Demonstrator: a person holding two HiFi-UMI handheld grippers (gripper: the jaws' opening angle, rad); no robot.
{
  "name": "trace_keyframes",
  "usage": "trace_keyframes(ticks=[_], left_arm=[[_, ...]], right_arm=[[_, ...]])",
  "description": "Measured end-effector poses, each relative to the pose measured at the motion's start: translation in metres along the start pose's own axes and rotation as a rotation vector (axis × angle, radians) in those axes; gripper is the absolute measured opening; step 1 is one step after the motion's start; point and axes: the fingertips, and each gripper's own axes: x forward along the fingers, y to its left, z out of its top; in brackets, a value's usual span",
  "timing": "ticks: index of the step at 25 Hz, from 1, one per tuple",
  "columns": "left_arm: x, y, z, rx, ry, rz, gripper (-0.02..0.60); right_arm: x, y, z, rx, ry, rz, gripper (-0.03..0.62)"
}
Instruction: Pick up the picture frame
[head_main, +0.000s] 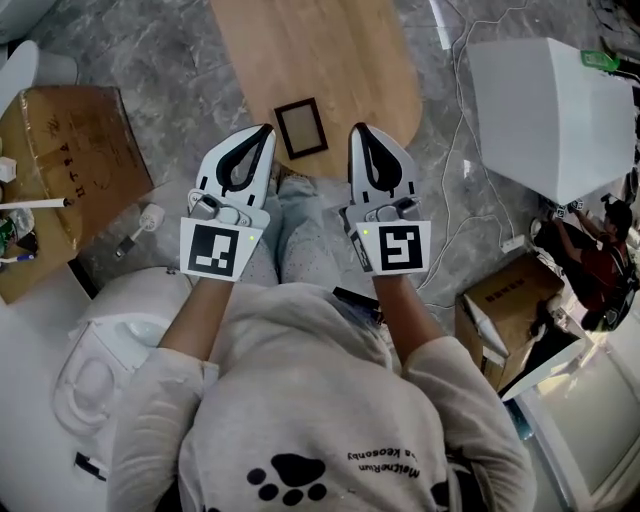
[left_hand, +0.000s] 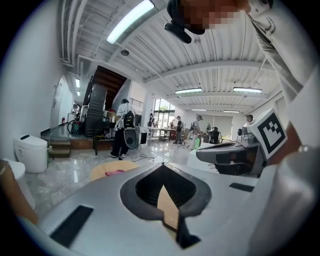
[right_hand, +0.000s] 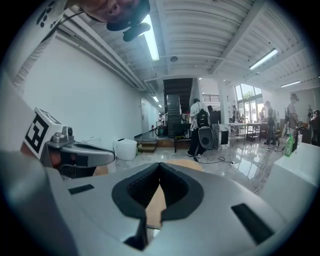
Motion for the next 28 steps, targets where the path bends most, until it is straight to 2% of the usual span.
trace_keyframes(ticks=[18,28], left_arm=[[0.026,0.011,-0.072,-0.025,0.052,0.005,0.008],[0.036,0.016,-0.118,-0.035,0.107,0.014,0.008]], right_arm=[[0.032,-0.001,-0.073,0.0,0.066,0.022,0.008],[0.05,-0.004,-0.115,0.012,0.114,0.037,0.008]])
